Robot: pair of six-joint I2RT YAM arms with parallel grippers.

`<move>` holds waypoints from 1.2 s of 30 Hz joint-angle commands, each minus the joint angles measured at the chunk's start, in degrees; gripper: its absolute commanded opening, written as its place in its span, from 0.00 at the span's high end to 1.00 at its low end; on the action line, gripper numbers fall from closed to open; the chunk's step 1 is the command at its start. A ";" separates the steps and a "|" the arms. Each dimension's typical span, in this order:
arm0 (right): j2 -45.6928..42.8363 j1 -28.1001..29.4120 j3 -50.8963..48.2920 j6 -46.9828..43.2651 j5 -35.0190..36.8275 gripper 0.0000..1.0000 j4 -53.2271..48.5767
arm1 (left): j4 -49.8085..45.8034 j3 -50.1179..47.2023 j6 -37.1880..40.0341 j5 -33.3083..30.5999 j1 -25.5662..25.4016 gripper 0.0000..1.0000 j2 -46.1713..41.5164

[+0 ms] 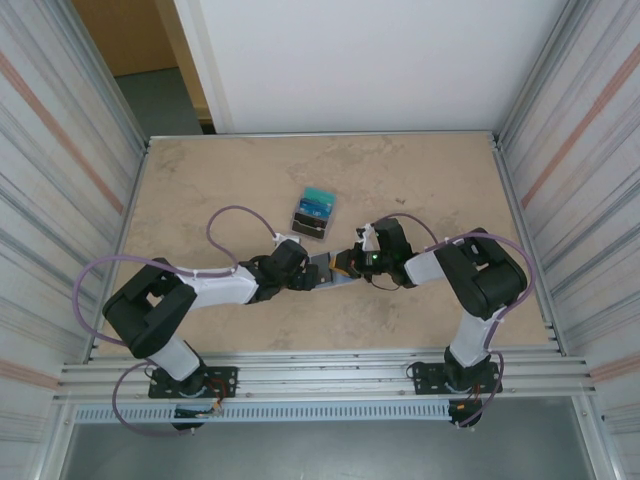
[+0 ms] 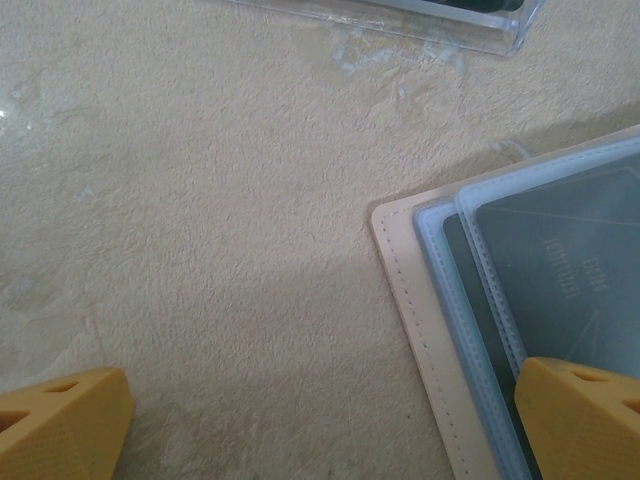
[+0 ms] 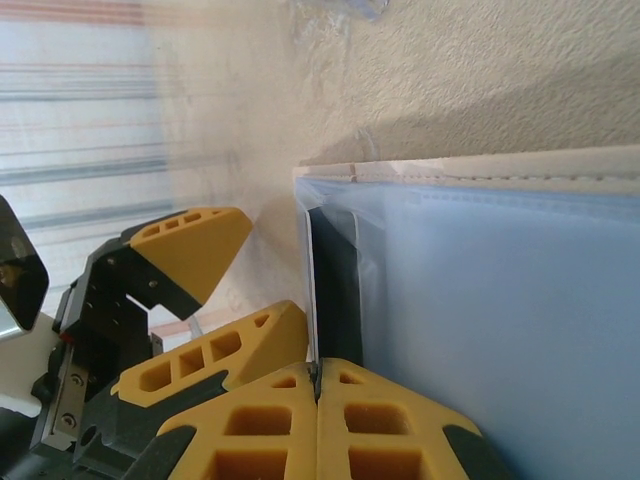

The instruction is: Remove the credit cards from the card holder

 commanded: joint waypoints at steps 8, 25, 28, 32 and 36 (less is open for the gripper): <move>-3.52 -2.03 -1.97 -2.42 0.10 0.96 -2.08 | -2.70 0.25 -0.13 -0.44 -0.17 0.01 1.38; -4.57 -2.58 -1.75 -4.82 1.66 0.96 -7.08 | -3.54 3.65 4.42 3.03 -0.78 0.01 -4.03; -4.59 -2.59 -1.73 -4.91 1.60 0.96 -7.35 | -3.17 4.36 4.94 3.50 -0.78 0.01 -5.17; -4.59 -2.56 -1.65 -4.91 1.74 0.96 -7.44 | -2.00 5.11 6.00 3.86 -0.78 0.01 -3.74; -4.59 -2.56 -1.73 -4.91 1.64 0.95 -7.43 | -1.59 6.37 6.75 4.61 -0.78 0.01 0.65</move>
